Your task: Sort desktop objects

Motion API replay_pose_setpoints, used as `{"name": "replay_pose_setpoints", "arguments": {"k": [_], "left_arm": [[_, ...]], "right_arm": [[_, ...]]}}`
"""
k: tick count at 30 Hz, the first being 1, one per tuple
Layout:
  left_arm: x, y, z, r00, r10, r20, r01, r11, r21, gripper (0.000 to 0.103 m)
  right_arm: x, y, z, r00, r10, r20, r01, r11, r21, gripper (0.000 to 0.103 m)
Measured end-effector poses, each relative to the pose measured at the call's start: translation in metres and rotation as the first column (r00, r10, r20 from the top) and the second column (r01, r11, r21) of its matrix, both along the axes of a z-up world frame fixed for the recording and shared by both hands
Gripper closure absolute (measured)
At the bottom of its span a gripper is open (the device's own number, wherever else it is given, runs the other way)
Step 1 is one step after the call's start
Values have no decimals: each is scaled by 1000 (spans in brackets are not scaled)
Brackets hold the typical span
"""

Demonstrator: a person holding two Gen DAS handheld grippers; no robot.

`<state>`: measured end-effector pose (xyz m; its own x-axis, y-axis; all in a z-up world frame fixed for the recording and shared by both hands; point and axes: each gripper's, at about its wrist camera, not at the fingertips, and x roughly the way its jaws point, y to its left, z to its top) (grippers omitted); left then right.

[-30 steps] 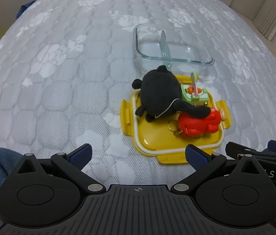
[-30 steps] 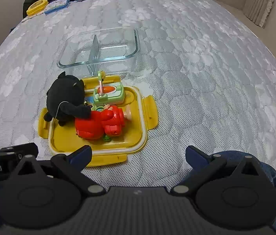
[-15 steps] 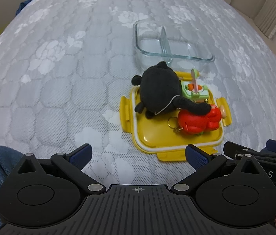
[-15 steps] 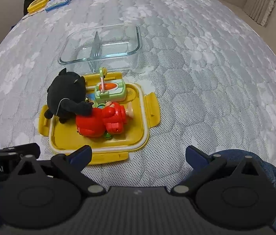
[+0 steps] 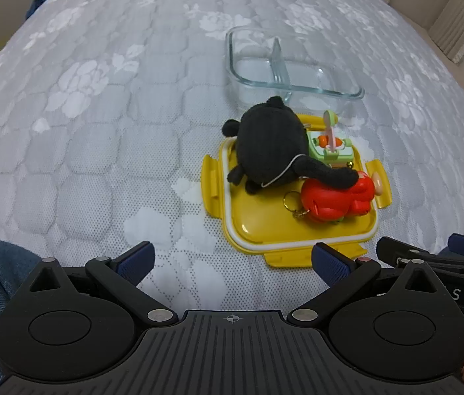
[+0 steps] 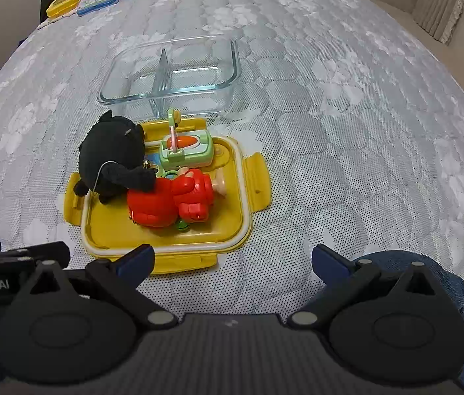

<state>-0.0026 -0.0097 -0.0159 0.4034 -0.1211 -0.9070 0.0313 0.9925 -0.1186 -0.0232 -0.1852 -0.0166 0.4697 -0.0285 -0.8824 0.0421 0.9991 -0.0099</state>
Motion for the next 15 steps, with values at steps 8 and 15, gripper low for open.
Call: {"name": "replay_pose_setpoints", "arguments": {"k": [8, 15], "left_arm": [[2, -1, -1, 1000, 4, -3, -4, 1000, -1, 0], [3, 3, -4, 1000, 9, -16, -9, 999, -30, 0]], "right_arm": [[1, 0, 0, 1000, 0, -6, 0, 1000, 3, 0], [2, 1, -3, 1000, 6, -15, -6, 1000, 4, 0]]}}
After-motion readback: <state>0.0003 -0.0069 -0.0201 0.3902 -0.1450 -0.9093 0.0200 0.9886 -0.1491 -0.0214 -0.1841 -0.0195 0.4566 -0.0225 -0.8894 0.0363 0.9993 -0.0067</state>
